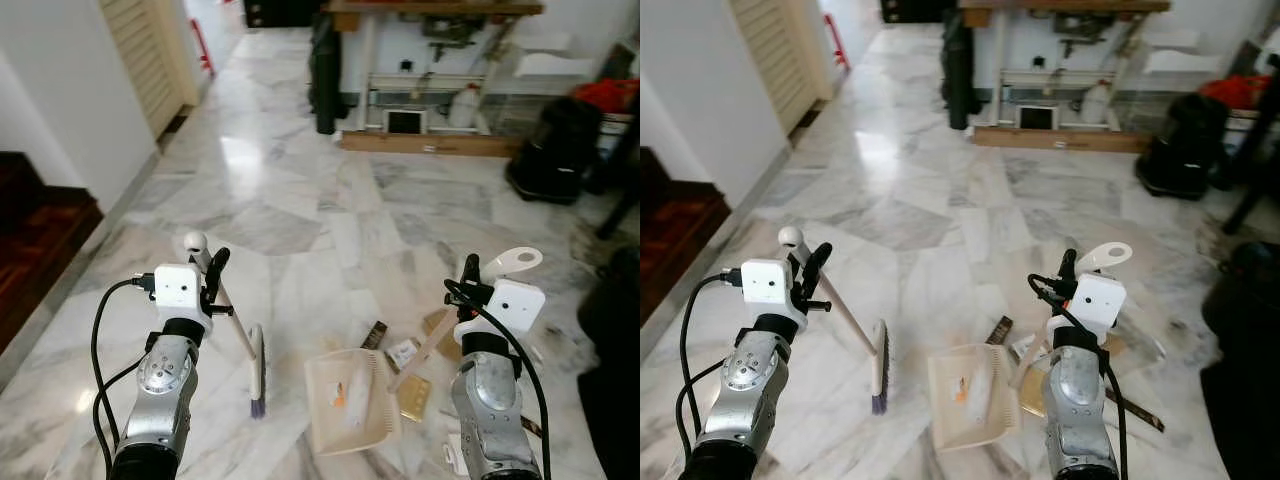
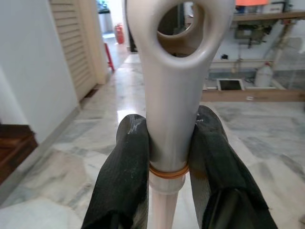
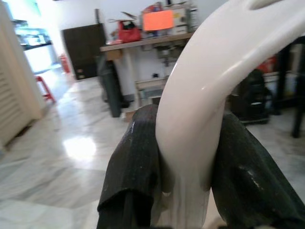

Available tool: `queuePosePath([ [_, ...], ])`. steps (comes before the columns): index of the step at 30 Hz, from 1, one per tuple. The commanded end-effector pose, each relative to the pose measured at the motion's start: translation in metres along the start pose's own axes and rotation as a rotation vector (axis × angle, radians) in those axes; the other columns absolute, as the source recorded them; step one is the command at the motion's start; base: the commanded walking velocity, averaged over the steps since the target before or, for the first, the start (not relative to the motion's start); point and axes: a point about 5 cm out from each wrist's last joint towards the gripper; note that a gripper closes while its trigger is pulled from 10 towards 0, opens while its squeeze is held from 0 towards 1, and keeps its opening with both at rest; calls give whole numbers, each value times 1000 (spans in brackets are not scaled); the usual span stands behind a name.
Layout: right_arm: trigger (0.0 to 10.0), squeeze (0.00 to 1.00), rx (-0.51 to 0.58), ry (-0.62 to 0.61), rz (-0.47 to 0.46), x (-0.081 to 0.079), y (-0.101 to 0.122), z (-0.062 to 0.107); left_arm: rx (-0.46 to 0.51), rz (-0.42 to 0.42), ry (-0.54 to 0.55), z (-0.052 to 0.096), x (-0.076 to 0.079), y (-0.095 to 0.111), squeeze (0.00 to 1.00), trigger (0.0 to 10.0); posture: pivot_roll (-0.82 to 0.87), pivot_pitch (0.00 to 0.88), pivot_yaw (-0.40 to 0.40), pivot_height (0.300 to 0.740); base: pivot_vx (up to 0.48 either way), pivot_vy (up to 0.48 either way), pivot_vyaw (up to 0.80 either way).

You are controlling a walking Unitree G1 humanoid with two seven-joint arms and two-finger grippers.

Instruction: Sweep floor

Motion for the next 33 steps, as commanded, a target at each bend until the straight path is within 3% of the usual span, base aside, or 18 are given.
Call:
queuePosePath([
  [1,10000,0,61,2,-21,-2,14,-7,55,-21,-2,-6,-1,10,0,10000,-59,0,42,740,0,0,675],
  [33,10000,0,42,38,-51,-15,14,-4,35,-31,28,1,-5,9,0,10000,-27,58,35,740,0,0,731],
])
Point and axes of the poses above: a point about 5 cm out from each wrist's last joint towards the gripper, its own z axis pointing back from the gripper into the wrist, its own y axis along the axis of the wrist's last joint, x = y × z, and after that the axes turned 7 degrees about z, right-handed
